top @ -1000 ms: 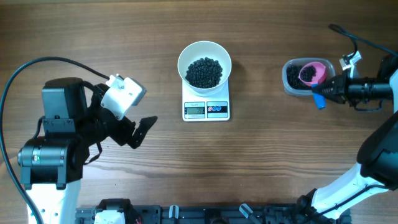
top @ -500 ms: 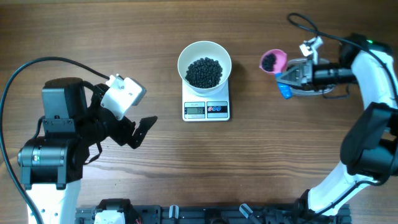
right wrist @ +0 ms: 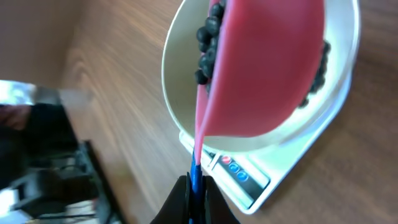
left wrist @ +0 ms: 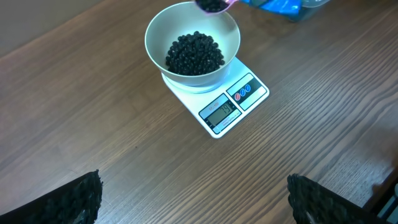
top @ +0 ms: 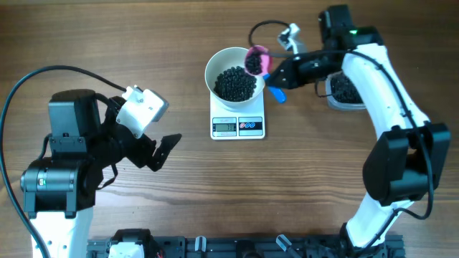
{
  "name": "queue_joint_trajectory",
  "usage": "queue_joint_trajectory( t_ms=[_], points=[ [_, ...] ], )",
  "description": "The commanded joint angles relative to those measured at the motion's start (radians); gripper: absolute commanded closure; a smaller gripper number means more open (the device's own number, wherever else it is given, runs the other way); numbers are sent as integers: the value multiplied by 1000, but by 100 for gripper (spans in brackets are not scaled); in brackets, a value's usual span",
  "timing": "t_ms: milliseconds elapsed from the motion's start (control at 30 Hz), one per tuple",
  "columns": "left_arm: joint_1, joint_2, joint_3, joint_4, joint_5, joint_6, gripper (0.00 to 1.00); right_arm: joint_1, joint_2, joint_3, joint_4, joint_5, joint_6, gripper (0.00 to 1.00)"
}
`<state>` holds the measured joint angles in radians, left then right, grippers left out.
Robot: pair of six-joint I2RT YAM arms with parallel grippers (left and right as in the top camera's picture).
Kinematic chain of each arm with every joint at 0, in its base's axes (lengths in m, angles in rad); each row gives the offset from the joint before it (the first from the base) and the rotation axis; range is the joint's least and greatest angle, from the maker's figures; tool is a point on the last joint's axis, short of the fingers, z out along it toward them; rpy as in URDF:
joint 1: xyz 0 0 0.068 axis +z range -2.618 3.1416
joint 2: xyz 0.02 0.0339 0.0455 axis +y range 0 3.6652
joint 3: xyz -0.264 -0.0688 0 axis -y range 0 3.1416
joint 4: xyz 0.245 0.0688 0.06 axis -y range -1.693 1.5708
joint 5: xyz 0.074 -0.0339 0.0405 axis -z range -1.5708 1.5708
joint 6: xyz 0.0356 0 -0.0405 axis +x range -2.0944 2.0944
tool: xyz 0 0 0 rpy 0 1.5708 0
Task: Scoop item into bowl and weigh 150g on scale
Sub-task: 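Lift the filled scoop and move it over the white bowl, then tilt the scoop to pour beans into the white bowl, then return the empty scoop right to the bean tub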
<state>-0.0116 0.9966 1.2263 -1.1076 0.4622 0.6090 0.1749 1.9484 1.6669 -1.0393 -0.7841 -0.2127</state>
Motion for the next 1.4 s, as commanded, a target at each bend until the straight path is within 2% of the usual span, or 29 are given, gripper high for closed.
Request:
queue_joint_trajectory(
  t_ms=[0, 100, 300, 567, 767, 900, 967, 1033, 1100, 1200, 1367],
  points=[
    [5, 1, 18, -2, 16, 16, 0, 70, -26, 25, 52, 253, 0, 95],
    [5, 1, 18, -2, 16, 15, 0, 143, -26, 25, 61, 460, -49, 96],
    [5, 1, 18, -2, 16, 16, 0, 267, -35, 25, 112, 738, -76, 96],
    [5, 1, 18, -2, 16, 16, 0, 327, -70, 25, 145, 969, -129, 96],
    [5, 1, 18, -2, 16, 15, 0, 364, -78, 25, 153, 963, -230, 96],
    [5, 1, 18, -2, 16, 15, 0, 370, -85, 25, 167, 1051, -232, 96],
    [5, 1, 18, -2, 16, 15, 0, 370, -98, 25, 162, 1000, -227, 96],
    [5, 1, 18, -2, 16, 15, 0, 371, -100, 25, 161, 966, -213, 96],
    [5, 1, 18, -2, 16, 15, 0, 370, -110, 26, 183, 1046, -185, 96],
    [5, 1, 18, -2, 16, 15, 0, 348, -156, 44, 190, 1061, -140, 96],
    [5, 1, 18, -2, 16, 15, 0, 196, -238, 45, 3, 1065, -21, 96]
  ],
)
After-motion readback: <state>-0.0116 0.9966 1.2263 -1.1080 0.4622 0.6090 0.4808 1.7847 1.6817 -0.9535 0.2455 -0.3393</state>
